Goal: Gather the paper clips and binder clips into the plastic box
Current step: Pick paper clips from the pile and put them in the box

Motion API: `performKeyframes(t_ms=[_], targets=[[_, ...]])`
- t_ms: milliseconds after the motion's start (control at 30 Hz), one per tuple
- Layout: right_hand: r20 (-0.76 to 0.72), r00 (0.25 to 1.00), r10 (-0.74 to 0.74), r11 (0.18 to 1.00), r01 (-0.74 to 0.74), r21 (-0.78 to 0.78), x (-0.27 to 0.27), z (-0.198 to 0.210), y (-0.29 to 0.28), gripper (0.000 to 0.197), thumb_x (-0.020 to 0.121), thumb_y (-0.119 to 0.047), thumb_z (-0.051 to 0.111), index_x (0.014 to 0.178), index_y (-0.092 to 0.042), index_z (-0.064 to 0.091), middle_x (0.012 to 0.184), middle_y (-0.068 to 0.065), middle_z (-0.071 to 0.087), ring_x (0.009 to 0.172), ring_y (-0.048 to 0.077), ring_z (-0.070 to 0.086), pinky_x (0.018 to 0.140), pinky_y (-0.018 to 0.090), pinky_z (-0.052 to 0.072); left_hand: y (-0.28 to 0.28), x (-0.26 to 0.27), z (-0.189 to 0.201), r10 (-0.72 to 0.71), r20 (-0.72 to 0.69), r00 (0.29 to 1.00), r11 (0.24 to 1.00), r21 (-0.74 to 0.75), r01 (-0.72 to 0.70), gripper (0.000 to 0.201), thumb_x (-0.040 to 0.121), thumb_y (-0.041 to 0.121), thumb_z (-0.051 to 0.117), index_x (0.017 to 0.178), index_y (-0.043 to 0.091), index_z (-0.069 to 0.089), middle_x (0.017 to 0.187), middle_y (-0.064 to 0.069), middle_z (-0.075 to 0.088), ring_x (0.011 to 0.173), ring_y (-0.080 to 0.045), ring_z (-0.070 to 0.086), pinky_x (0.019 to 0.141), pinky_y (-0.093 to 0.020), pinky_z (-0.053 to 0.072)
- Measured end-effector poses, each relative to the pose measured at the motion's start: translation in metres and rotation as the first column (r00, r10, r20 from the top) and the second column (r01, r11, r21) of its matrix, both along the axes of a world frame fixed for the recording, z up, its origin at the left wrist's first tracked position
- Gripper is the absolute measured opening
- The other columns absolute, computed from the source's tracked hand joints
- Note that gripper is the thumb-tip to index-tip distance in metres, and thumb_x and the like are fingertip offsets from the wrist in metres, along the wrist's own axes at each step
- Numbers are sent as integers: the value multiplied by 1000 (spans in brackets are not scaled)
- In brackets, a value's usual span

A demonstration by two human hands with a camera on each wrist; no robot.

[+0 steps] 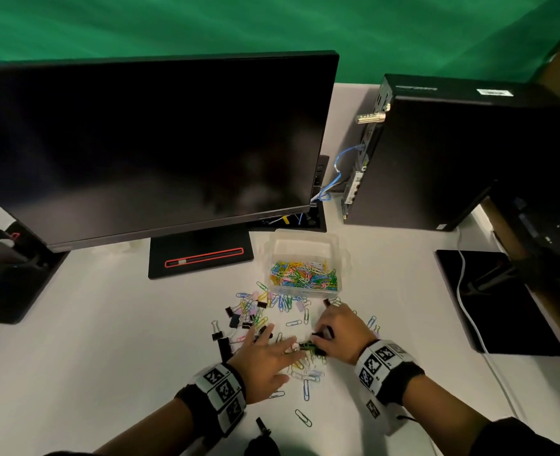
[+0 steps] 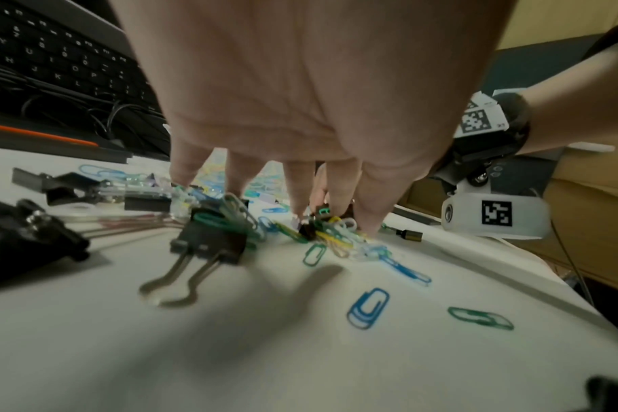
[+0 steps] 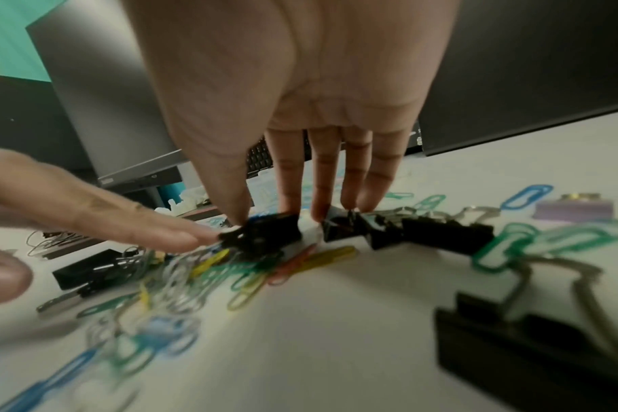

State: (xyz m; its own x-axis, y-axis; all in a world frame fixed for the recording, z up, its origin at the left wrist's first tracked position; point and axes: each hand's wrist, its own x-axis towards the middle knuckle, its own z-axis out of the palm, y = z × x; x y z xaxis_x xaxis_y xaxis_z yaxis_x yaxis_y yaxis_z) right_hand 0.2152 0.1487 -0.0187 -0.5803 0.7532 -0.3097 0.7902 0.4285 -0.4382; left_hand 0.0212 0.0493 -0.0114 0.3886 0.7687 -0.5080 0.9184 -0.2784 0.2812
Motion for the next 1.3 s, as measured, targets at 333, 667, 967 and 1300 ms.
performKeyframes(t_ms=[333, 667, 967, 1300], targets=[[-73, 993, 97, 993, -91, 79, -50, 3, 2, 44, 88, -12, 46, 132, -13, 44, 141, 6, 41, 130, 24, 37, 109, 31, 32, 56, -34, 0, 544, 214, 811, 782, 223, -583, 44, 90, 9, 43, 133, 19, 41, 142, -8, 33, 128, -26, 32, 106, -40, 38], [80, 975, 206, 970, -214, 112, -66, -10, -5, 46, 86, -7, 46, 132, -3, 39, 138, 15, 38, 128, 32, 32, 108, 41, 32, 65, -57, -11, 471, 128, 873, 874, 68, -482, 48, 90, 16, 49, 137, 25, 40, 148, -3, 27, 134, -27, 23, 113, -37, 27], [-5, 996, 88, 996, -88, 15, -49, -3, 3, 65, 81, -33, 66, 136, -16, 37, 144, 9, 34, 133, 25, 31, 111, 33, 27, 52, -56, -4, 499, 252, 829, 858, -8, -514, 42, 92, 8, 46, 133, 17, 44, 132, -9, 44, 118, -22, 49, 102, -27, 39], [-10, 992, 128, 990, -128, -67, -58, -2, -4, 34, 86, -18, 59, 119, -14, 58, 128, 7, 46, 120, 24, 42, 102, 29, 35, 62, -48, -4, 463, 158, 872, 886, -63, -459, 62, 72, 22, 76, 125, 15, 46, 123, -9, 42, 111, -23, 49, 91, -24, 40]])
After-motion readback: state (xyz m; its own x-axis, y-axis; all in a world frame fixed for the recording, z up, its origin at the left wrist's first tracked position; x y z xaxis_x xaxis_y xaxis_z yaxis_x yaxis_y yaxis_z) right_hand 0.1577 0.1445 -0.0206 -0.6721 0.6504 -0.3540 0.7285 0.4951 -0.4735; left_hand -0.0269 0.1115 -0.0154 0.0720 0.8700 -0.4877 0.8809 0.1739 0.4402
